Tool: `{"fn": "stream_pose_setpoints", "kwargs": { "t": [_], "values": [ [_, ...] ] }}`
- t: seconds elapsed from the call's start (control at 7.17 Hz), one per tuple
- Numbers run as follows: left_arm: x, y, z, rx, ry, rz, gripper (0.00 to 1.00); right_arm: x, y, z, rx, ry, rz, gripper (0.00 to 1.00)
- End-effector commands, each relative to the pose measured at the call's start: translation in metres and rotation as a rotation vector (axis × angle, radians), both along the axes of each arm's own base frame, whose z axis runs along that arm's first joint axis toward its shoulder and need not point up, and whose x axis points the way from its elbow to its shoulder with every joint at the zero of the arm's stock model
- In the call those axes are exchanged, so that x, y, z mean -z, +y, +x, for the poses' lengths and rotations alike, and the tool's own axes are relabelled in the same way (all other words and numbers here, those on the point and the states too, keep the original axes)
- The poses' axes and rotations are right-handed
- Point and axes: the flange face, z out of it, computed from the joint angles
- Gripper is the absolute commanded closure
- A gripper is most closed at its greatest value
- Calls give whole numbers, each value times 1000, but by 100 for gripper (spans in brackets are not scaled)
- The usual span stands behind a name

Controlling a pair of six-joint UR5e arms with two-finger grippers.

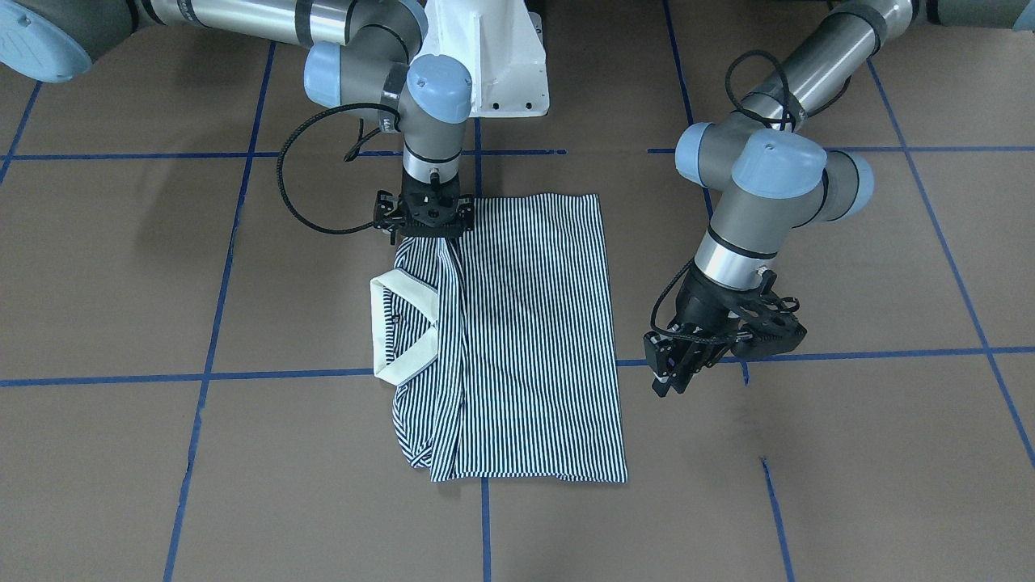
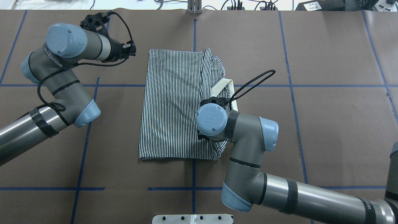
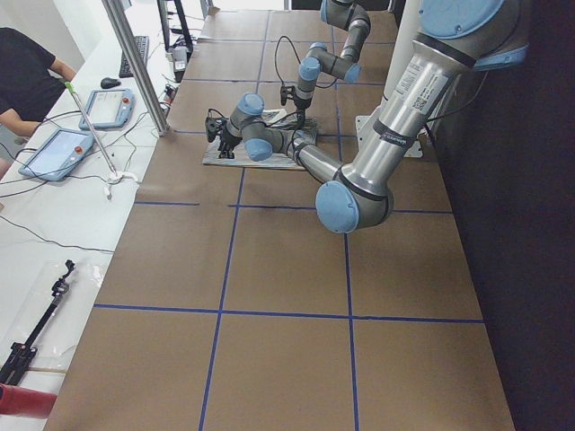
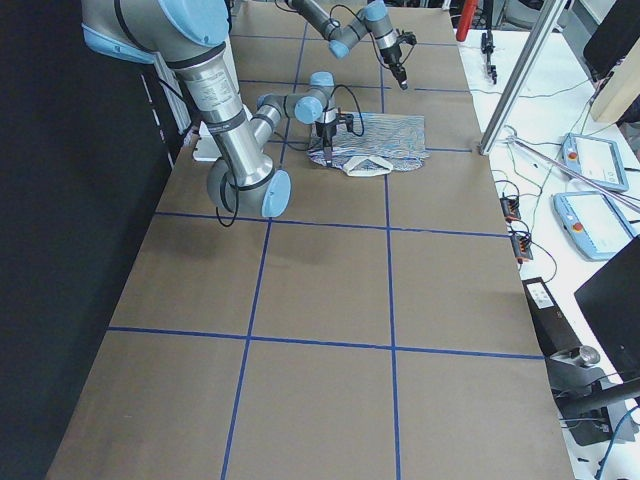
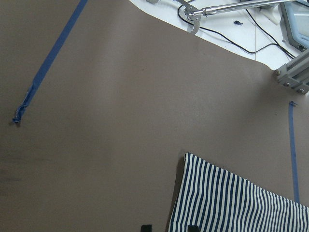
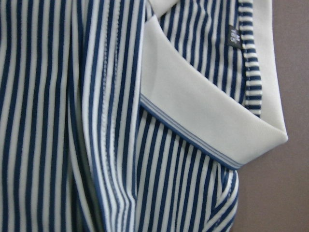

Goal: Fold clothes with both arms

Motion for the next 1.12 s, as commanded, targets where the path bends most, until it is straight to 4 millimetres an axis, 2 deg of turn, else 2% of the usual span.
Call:
{"fn": "stream_pose_setpoints", "kwargs": {
  "t": [0.0, 0.14, 0.28, 0.42, 0.56, 0.7, 0.84, 0.98],
  "values": [
    [1, 0, 0, 2, 1, 0, 64, -21, -38, 61, 35, -5, 15, 0],
    [2, 0, 0, 2, 3, 0, 64, -38, -47, 84, 39, 1, 9, 0],
    [3, 0, 0, 2, 4, 1, 63, -64, -53, 97, 22, 37, -4, 0],
    [2, 0, 0, 2, 2, 1, 63, -83, -70, 121, 8, 60, -12, 0],
    [5, 0, 0, 2, 4, 3, 64, -76, -81, 126, 30, 63, 23, 0],
    [10, 2, -1, 2, 11, 11, 63, -38, -103, 116, 8, 26, 45, 0],
    [19, 5, -10, 5, 25, 28, 64, 8, -124, 86, 3, 1, 60, 0],
    [3, 15, -17, 0, 18, 21, 64, 40, -134, 72, -10, -22, 66, 0]
  ]
}}
